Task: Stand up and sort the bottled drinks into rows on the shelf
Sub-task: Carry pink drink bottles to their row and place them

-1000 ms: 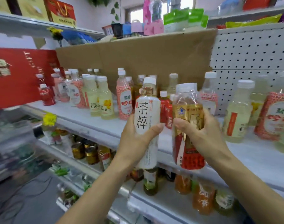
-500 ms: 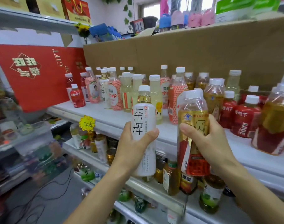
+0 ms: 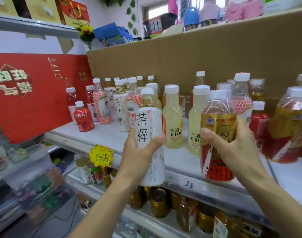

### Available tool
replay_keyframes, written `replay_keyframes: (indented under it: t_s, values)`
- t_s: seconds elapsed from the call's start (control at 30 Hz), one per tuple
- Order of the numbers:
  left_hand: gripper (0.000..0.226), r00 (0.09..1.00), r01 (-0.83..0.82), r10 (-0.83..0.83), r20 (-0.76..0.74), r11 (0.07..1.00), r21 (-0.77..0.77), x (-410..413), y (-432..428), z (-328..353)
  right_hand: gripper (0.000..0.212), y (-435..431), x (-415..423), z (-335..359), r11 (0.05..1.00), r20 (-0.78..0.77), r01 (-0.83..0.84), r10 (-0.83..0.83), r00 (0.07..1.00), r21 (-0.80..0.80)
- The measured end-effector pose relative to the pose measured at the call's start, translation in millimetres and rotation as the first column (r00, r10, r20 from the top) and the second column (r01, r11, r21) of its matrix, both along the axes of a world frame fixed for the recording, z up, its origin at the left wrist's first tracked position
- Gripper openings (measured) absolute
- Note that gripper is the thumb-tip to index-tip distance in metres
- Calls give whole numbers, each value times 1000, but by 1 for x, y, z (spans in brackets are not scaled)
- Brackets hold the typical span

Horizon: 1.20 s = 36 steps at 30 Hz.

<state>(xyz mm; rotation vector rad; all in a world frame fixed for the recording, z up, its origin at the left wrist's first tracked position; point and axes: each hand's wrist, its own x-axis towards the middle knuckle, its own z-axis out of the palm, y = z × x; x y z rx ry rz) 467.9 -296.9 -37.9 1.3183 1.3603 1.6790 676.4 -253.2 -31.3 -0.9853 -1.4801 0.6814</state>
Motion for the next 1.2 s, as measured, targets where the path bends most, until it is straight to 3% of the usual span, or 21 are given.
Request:
replay_keyframes:
  t_s: [0.2, 0.6, 0.73, 0.83, 0.97, 1.03, 1.1, 1.2]
  values:
    - [33, 997, 70, -71, 21, 997, 13, -30, 31, -5, 43, 15, -28, -8, 997, 20, 81, -82, 996, 18]
    - [54, 971, 237, -238, 1, 970, 59, -88, 69, -9, 74, 24, -60, -25, 915, -32, 401, -400, 916, 50]
    - [61, 958, 285, -284, -22, 955, 82, -123, 79, -7, 89, 22, -76, -29, 805, -64, 582, -578, 813, 115]
    - [54, 953, 304, -303, -25, 947, 104, -157, 88, -4, 82, 19, -92, -23, 667, -134, 691, -685, 716, 280]
    - [60, 956, 293, -295, -7, 947, 130, -200, 100, 1, 60, 14, -155, -1, 616, -36, 605, -686, 727, 505]
    - [58, 958, 283, -285, 0, 950, 135, -220, 108, -1, 51, 13, -203, 6, 708, 80, 473, -594, 801, 525]
    - [50, 957, 290, -292, -5, 949, 123, -238, 115, -7, 47, 20, -246, 14, 844, 153, 312, -411, 899, 436]
    - [51, 955, 297, -295, -34, 948, 111, -259, 123, -11, 49, 44, -293, 39, 923, 263, 159, -260, 929, 349]
